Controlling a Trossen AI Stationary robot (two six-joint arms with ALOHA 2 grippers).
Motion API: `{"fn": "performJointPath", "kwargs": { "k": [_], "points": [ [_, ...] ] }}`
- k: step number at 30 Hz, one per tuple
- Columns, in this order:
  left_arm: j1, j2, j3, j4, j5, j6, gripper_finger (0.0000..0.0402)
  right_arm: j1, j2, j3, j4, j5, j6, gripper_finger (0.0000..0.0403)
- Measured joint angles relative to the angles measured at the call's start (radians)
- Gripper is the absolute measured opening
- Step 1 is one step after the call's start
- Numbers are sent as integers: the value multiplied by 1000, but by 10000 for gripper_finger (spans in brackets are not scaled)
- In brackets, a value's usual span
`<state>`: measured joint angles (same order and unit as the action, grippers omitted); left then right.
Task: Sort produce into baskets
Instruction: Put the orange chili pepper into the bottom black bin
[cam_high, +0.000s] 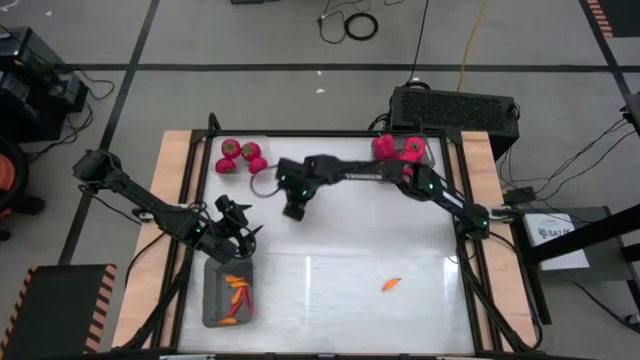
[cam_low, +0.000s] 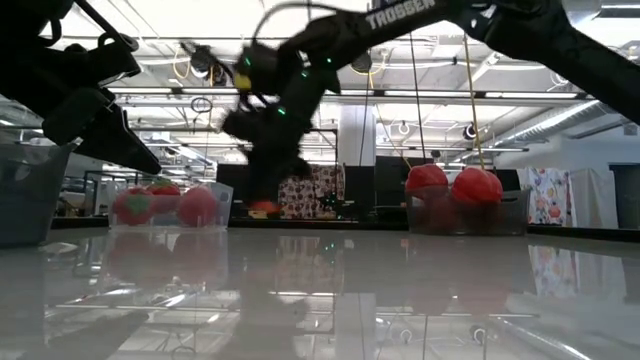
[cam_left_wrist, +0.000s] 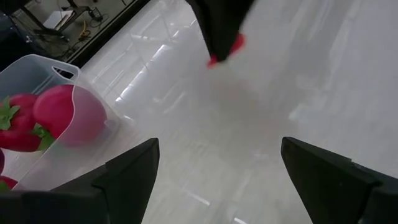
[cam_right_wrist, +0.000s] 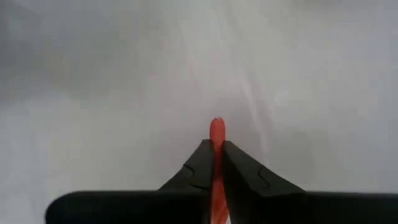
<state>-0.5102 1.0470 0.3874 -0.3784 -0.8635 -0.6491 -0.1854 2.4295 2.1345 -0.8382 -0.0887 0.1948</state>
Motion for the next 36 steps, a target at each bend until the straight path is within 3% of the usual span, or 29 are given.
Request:
{"fn": "performJointPath", "kwargs": {
  "k": [7, 15, 18, 24, 30, 36],
  "points": [
    [0, 0, 3, -1, 26, 1, 343, 183, 2, 0, 321, -22, -10, 12],
    [-21, -19, 84, -31, 84, 62, 343, 342, 1, 0, 436, -16, -4, 12],
    [-44, -40, 97, -28, 83, 91, 343, 385, 3, 0, 572, -14, 2, 12],
    [-107, -81, 98, -98, 97, 135, 343, 464, 58, 2, 929, 126, -45, 11],
    [-128, -121, 98, -139, -22, 132, 343, 495, 147, 1, 1142, 150, -109, 11],
    [-128, -127, 98, -131, -74, 132, 343, 491, 170, 1, 1139, 174, -75, 36]
  ]
}}
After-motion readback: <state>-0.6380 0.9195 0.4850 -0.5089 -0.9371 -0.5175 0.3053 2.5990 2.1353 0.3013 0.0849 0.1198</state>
